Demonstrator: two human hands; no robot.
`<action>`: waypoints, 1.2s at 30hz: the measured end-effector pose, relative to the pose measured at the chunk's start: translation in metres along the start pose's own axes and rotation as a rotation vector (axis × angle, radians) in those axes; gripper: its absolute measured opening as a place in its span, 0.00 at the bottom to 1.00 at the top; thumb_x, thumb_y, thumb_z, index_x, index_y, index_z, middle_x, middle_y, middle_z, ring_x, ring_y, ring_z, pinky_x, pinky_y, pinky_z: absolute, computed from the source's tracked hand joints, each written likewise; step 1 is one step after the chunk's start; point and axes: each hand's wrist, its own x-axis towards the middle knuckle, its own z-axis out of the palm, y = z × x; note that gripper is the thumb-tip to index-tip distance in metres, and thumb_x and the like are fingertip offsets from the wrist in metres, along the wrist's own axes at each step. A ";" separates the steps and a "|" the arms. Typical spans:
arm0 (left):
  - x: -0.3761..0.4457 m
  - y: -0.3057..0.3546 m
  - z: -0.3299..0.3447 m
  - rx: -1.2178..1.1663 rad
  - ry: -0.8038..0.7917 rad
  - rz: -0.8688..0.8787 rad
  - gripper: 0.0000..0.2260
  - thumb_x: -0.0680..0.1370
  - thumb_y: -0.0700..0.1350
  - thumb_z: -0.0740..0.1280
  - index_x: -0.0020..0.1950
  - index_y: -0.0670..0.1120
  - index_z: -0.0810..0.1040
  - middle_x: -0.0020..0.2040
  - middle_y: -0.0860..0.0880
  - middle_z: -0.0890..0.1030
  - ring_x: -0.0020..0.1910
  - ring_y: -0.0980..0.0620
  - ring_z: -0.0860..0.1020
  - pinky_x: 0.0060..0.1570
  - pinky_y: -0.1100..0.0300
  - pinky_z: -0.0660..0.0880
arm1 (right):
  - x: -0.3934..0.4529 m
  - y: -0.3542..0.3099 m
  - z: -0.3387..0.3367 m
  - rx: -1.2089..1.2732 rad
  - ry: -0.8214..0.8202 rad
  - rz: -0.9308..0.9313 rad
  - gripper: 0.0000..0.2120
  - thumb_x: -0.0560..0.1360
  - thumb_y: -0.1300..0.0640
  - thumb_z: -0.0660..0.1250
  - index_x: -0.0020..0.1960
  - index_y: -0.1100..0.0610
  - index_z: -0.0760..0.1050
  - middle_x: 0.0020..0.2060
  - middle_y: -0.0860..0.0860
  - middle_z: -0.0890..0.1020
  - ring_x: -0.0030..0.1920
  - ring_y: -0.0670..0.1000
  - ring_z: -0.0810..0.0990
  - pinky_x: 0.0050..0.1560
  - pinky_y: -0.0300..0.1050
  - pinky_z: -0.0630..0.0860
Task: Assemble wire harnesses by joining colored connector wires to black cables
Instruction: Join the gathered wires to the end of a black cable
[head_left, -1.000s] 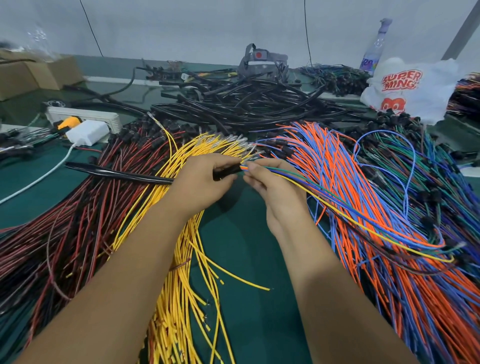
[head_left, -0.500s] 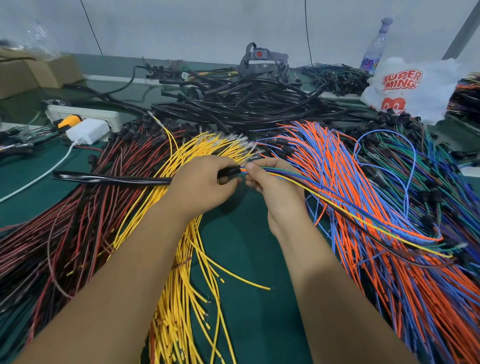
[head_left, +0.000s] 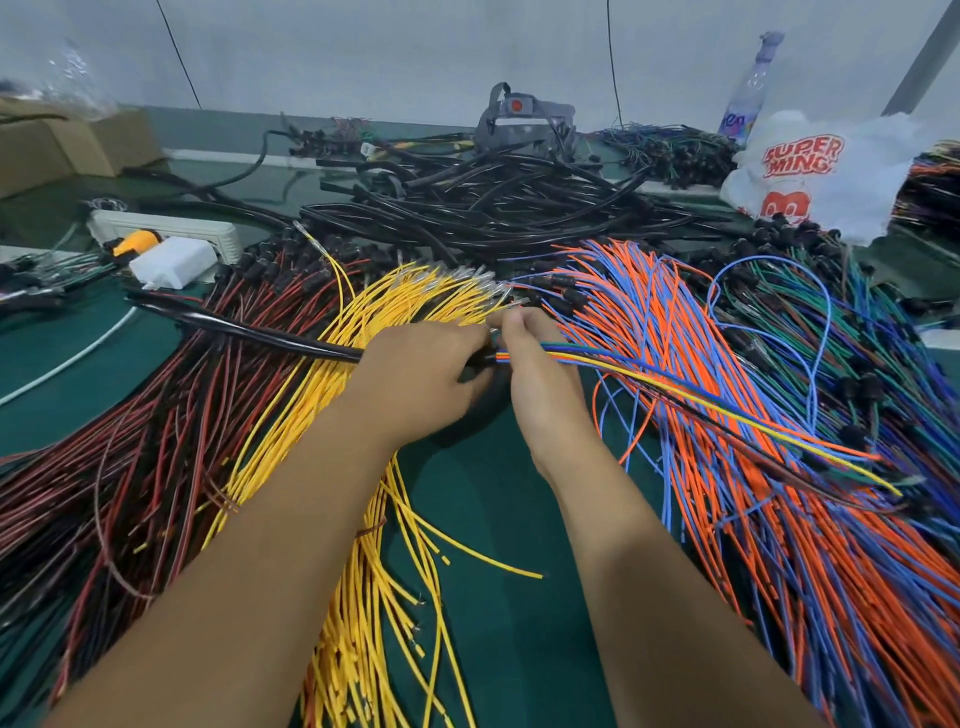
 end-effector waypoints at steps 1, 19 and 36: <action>0.001 0.002 0.001 0.005 0.000 0.023 0.09 0.78 0.51 0.60 0.54 0.49 0.74 0.37 0.52 0.77 0.40 0.45 0.77 0.30 0.58 0.63 | 0.000 0.001 0.000 -0.026 -0.024 -0.001 0.11 0.81 0.49 0.57 0.46 0.52 0.75 0.45 0.48 0.80 0.46 0.46 0.77 0.42 0.40 0.69; 0.001 -0.011 -0.001 0.144 0.039 -0.170 0.10 0.78 0.50 0.60 0.37 0.49 0.67 0.27 0.53 0.65 0.30 0.48 0.67 0.26 0.61 0.53 | 0.005 -0.004 -0.008 0.359 0.312 0.072 0.19 0.81 0.48 0.59 0.35 0.57 0.71 0.24 0.52 0.72 0.20 0.44 0.68 0.21 0.33 0.63; 0.005 -0.002 0.002 0.070 0.034 -0.247 0.18 0.81 0.50 0.55 0.32 0.49 0.57 0.29 0.52 0.65 0.31 0.46 0.67 0.30 0.56 0.59 | 0.007 -0.010 -0.011 0.715 0.081 0.192 0.11 0.77 0.50 0.66 0.38 0.52 0.73 0.22 0.48 0.69 0.22 0.45 0.64 0.23 0.36 0.60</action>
